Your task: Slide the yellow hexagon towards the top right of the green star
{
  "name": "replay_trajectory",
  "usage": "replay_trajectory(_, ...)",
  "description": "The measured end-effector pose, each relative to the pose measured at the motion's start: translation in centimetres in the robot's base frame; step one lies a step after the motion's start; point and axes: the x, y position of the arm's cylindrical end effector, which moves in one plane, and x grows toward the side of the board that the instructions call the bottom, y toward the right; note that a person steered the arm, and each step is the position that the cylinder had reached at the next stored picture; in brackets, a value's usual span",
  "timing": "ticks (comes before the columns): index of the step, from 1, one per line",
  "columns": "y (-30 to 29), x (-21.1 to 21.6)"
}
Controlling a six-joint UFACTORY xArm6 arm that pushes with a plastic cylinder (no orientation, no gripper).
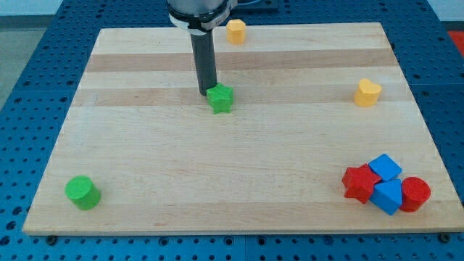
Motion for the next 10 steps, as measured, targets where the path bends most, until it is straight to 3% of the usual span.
replay_trajectory(2, -7.1, -1.5)
replay_trajectory(3, -7.1, -6.4)
replay_trajectory(4, -6.6, -14.7)
replay_trajectory(5, -3.7, -18.3)
replay_trajectory(8, 0.4, -18.4)
replay_trajectory(10, 6.3, -18.4)
